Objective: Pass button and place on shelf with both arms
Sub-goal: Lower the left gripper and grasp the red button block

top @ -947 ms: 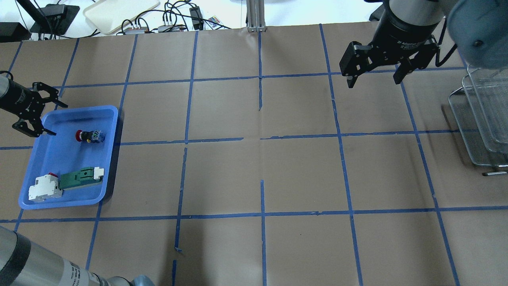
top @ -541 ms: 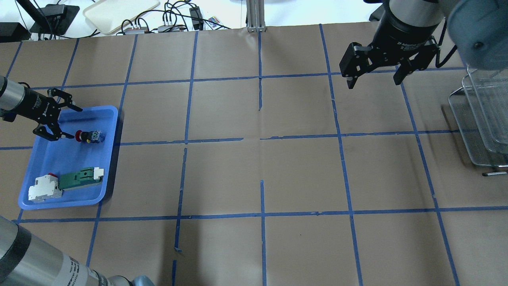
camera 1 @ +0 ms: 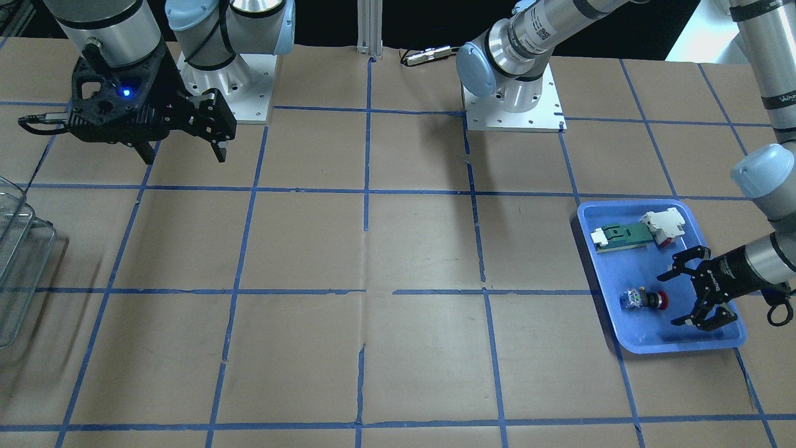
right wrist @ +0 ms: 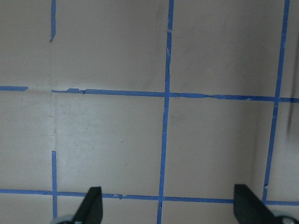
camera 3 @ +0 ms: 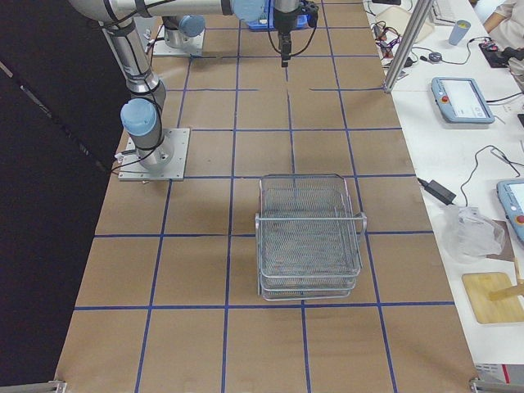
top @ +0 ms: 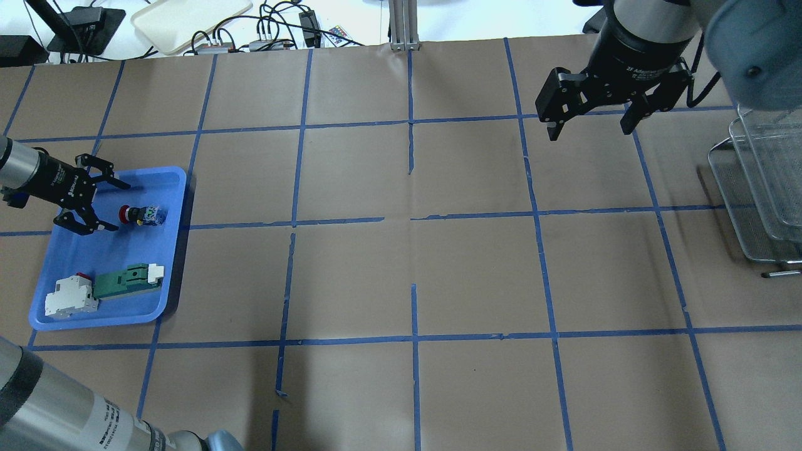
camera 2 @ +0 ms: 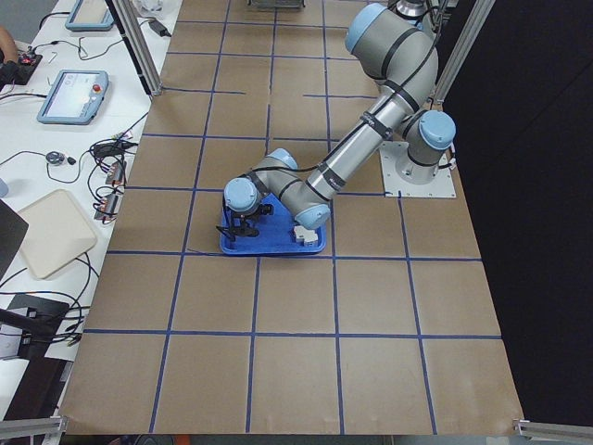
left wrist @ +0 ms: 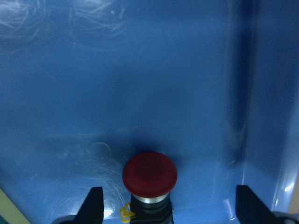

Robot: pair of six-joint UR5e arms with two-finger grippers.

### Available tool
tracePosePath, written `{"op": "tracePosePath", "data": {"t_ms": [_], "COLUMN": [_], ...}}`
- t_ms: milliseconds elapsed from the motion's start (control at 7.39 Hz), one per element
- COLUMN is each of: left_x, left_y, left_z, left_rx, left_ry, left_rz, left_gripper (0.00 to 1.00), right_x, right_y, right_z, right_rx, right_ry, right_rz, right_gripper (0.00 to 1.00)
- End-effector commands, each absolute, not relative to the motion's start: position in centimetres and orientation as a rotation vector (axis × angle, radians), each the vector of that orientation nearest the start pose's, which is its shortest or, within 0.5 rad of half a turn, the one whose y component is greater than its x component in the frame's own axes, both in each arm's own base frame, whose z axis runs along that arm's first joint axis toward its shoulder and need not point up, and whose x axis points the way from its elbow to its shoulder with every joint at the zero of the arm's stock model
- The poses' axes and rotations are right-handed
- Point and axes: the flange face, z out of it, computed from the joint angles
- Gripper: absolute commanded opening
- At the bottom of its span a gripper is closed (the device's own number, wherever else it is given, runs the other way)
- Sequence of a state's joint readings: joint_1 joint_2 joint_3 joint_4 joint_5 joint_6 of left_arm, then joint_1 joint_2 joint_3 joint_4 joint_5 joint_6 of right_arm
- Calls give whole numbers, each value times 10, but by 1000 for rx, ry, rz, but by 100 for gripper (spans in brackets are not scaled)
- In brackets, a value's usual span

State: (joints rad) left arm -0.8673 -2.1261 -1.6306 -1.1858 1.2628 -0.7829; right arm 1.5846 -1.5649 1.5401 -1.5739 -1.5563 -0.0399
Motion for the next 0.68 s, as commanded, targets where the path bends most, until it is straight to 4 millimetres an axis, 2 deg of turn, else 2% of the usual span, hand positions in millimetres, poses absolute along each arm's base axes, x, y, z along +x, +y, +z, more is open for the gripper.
{"op": "tracePosePath", "data": {"t_ms": [0,406,541], "left_x": [278,274,274], "left_y": [-573,-568,-568], "left_z": [175,166,164], "left_rx": [-2389,-2393,-2393], "left_ry": [2432,2419,2418], "left_rz": [452,486,492], "left_gripper": [100,100,97], "right_x": [142,142,142], "right_y": [-495,-495,-495], "right_z": [500,500,500], "right_rx": [-84,-84,-84], "right_ry": [3125,3125,3125], "right_rz": [-43,-43,-43], "right_gripper": [100,100,100]}}
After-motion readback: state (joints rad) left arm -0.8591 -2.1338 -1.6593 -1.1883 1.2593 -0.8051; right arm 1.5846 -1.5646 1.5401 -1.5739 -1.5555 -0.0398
